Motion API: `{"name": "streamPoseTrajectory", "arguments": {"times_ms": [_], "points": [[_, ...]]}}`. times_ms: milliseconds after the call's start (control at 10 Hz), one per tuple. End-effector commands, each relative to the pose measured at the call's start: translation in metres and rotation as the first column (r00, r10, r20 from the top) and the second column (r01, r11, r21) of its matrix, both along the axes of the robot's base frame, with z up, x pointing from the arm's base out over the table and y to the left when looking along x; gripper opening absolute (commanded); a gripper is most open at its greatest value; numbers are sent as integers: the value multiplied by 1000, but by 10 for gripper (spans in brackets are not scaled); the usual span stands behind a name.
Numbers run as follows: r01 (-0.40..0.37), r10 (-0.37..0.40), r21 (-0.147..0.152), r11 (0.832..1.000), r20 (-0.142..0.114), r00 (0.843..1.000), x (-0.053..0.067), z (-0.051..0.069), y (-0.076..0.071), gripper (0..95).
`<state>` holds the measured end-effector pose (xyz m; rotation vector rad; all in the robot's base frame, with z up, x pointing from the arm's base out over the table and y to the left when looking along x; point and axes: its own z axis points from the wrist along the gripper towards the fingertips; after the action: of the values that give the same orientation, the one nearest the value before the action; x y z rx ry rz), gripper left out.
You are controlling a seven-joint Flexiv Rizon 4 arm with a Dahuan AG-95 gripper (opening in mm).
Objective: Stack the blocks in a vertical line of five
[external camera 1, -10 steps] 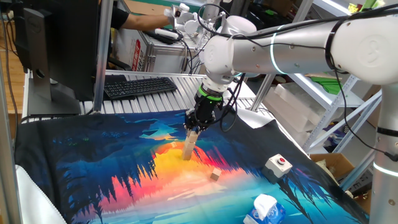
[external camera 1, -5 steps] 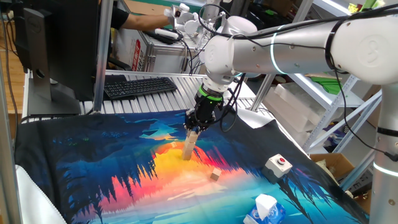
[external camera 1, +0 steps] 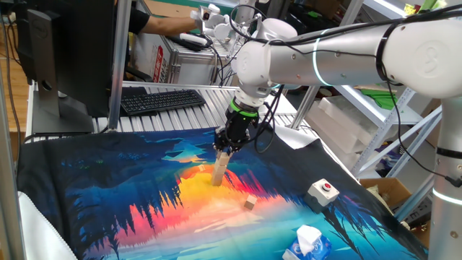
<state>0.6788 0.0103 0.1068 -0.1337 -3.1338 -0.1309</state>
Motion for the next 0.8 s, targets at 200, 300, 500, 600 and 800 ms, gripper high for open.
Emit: {"name": "streamPoseTrajectory", "arguments": {"times_ms": [200,300,500,600,800], "points": [[3,-3,-3,1000,1,1000,0,0,0,190],[7,-7,-3,1000,1,1000,0,0,0,380],[12,-12,-2,1000,2,1000,0,-1,0,380],[15,-15,-2,1000,1,1000,0,-1,0,380],[8,-8,3,1000,-11,1000,0,-2,0,380]]}}
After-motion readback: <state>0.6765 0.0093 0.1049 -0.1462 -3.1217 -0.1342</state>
